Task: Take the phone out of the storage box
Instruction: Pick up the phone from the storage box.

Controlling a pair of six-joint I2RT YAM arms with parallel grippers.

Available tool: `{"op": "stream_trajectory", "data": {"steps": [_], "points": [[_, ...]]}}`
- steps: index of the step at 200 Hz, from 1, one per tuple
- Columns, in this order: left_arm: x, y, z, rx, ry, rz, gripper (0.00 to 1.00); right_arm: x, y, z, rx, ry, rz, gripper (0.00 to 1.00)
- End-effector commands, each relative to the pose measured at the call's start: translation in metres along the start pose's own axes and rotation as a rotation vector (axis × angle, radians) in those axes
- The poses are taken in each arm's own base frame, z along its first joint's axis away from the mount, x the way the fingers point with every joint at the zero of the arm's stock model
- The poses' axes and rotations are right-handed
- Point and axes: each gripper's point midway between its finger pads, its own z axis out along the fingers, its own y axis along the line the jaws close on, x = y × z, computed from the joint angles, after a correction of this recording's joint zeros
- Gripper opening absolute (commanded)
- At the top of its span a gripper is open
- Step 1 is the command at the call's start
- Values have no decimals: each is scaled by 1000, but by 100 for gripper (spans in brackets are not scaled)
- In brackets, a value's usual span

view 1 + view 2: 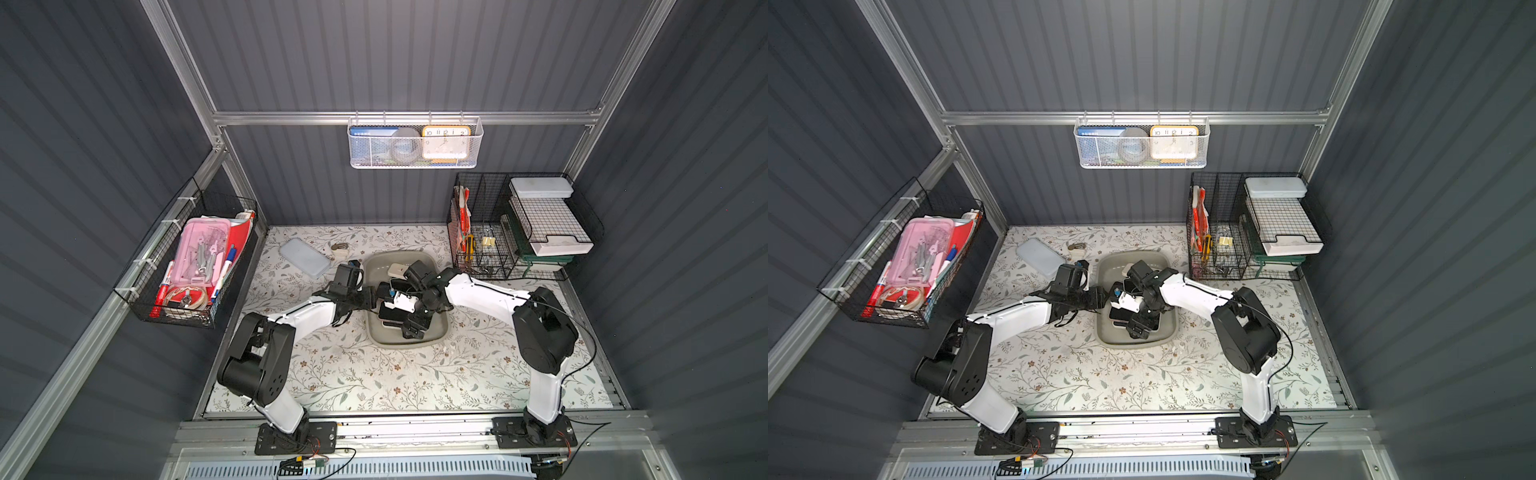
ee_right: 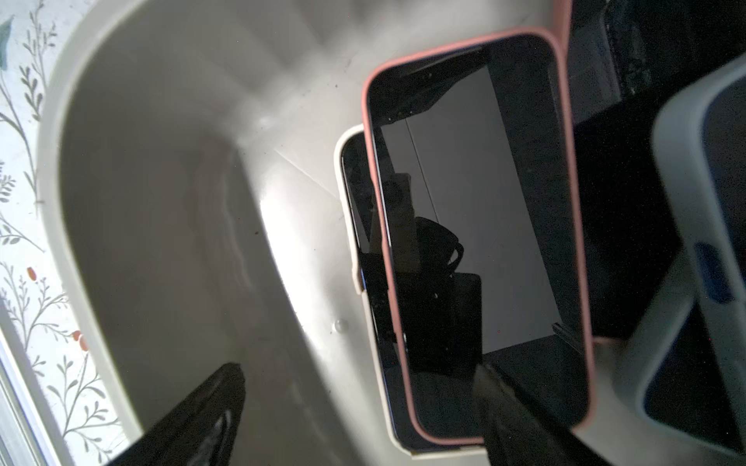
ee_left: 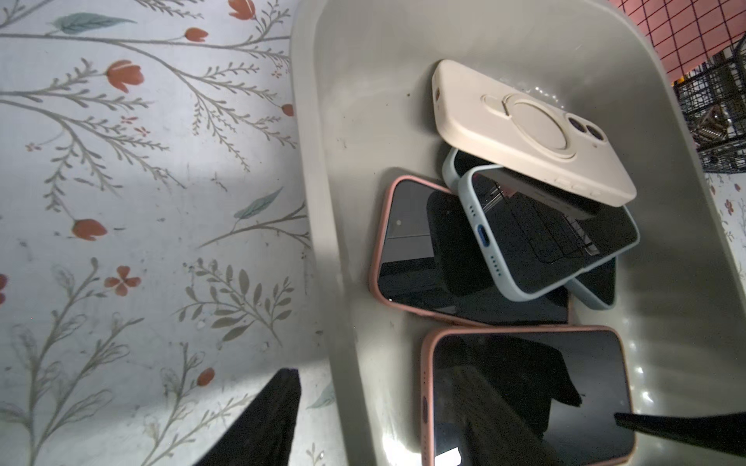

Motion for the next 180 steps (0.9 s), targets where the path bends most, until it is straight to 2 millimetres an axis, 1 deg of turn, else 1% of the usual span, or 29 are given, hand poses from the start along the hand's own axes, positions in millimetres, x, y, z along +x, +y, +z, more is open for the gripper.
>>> {"op": "stream_trajectory", "data": {"steps": [1,14,31,78,98,156,180], "points": [[-5,-7,3,25,2,-5,66,-9,-4,0,-26,-29,-37,93],[-4,-6,5,23,6,-5,66,-8,-7,3,-30,-29,-51,93],[-4,-6,7,24,10,-6,66,-8,-16,7,-2,-43,-47,94],[-3,-5,11,17,24,-2,67,-11,-33,10,47,-58,-65,99],[-4,-5,11,17,25,-2,67,-12,-35,10,49,-58,-71,99],[-6,-6,12,19,28,0,67,-4,-40,24,-2,-31,-64,99],[-5,-5,11,14,31,2,67,-5,-42,26,0,-37,-62,99]]}}
